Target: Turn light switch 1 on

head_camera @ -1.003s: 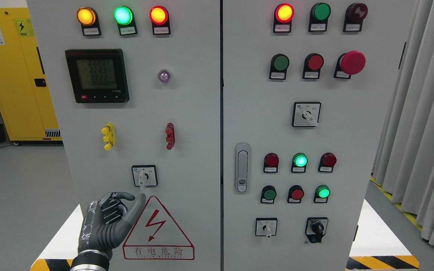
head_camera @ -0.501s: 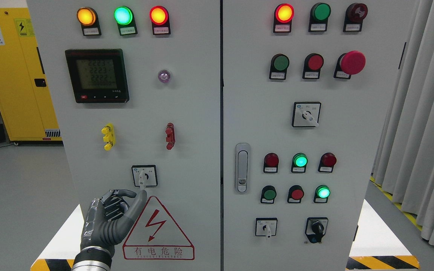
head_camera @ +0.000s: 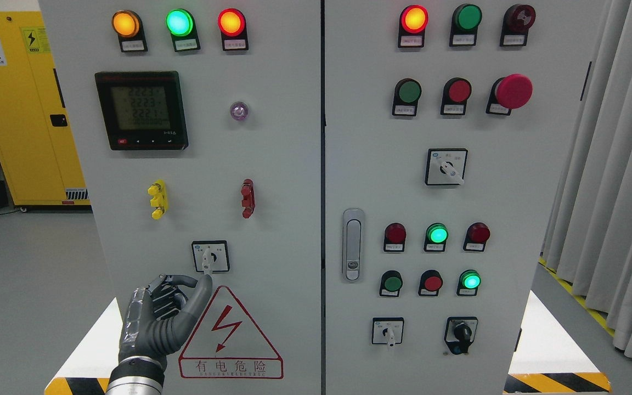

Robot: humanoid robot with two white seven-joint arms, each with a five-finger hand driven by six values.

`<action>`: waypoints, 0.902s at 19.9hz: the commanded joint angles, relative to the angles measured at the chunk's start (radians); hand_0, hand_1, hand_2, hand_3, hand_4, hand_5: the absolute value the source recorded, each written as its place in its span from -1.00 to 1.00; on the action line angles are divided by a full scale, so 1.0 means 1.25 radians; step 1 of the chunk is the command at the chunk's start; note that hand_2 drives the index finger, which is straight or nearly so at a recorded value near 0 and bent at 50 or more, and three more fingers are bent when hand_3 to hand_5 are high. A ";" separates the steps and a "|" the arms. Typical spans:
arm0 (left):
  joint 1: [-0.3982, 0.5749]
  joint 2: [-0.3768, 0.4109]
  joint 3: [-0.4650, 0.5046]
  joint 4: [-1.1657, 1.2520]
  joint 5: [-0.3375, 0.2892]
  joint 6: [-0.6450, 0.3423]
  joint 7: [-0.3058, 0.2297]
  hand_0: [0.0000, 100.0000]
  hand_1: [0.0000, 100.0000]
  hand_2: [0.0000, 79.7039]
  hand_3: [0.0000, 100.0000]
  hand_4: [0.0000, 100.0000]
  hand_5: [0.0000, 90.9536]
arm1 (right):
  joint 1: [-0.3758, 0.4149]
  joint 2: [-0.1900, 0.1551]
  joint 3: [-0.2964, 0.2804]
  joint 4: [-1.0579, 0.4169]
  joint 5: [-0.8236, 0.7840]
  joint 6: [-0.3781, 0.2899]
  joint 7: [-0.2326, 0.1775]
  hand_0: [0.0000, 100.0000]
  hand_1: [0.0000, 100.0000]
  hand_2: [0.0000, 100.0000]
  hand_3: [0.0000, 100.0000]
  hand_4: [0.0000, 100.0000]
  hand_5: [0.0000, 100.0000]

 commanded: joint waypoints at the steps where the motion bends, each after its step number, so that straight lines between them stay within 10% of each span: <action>1: -0.013 -0.020 -0.019 0.011 -0.013 0.002 0.001 -0.49 0.39 0.44 0.92 0.82 0.93 | 0.000 0.000 0.000 0.000 0.000 0.000 0.001 -1.00 0.00 -0.92 -1.00 -1.00 -1.00; 18: -0.033 -0.036 -0.019 0.023 -0.018 0.016 0.030 -0.47 0.38 0.43 0.92 0.82 0.94 | 0.000 0.000 0.000 0.000 0.000 0.000 0.001 -1.00 0.00 -0.92 -1.00 -1.00 -1.00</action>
